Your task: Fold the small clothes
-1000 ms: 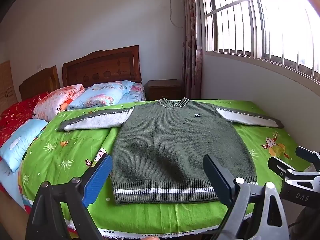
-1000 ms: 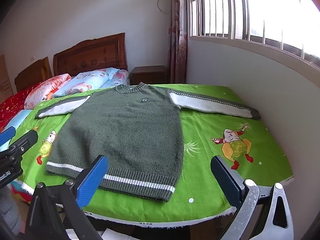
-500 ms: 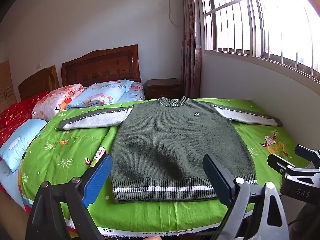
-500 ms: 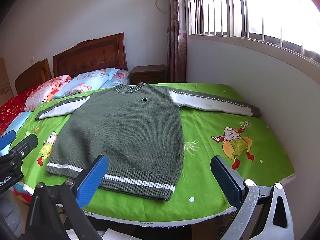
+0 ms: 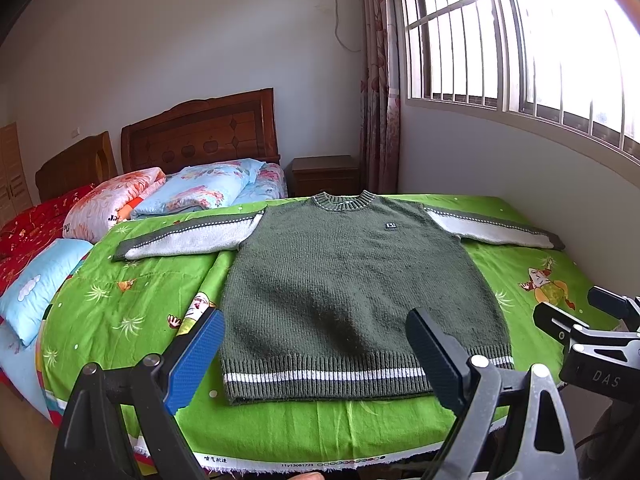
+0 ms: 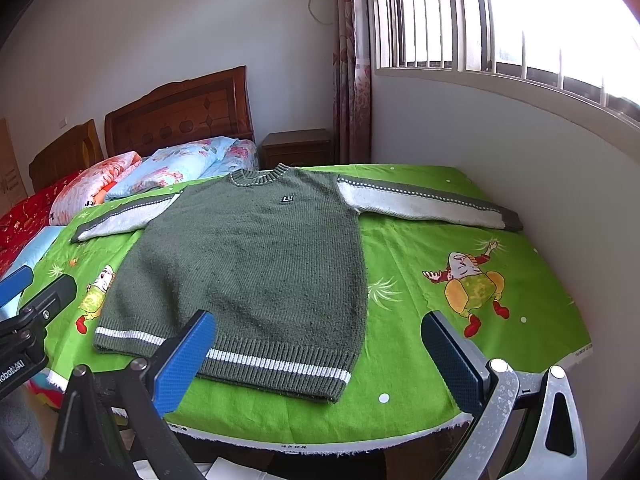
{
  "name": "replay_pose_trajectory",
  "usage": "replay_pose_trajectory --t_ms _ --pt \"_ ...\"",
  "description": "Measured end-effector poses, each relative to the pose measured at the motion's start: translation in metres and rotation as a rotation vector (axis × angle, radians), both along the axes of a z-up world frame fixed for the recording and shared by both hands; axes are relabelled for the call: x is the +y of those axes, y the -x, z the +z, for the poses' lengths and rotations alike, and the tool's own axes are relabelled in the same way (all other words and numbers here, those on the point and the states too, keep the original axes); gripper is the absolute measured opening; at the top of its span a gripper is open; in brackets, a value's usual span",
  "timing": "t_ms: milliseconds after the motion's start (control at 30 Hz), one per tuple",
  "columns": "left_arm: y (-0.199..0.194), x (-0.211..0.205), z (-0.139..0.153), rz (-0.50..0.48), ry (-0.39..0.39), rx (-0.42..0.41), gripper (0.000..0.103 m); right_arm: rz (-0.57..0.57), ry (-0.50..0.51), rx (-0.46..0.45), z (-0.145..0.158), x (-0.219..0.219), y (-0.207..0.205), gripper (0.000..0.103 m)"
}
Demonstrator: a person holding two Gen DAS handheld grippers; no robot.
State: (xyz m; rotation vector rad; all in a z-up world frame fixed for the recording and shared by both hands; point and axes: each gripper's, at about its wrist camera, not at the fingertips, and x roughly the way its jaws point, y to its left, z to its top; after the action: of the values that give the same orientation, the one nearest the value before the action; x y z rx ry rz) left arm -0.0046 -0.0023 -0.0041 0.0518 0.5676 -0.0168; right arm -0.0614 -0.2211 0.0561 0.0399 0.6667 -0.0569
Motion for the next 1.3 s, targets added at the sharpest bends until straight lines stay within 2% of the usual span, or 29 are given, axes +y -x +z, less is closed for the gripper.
replay_pose_trajectory --t_ms 1300 --pt "-0.0001 0.0021 -0.0048 0.003 -0.003 0.018 0.093 -0.005 -0.029 0.007 -0.0036 -0.0028 -0.0007 0.103"
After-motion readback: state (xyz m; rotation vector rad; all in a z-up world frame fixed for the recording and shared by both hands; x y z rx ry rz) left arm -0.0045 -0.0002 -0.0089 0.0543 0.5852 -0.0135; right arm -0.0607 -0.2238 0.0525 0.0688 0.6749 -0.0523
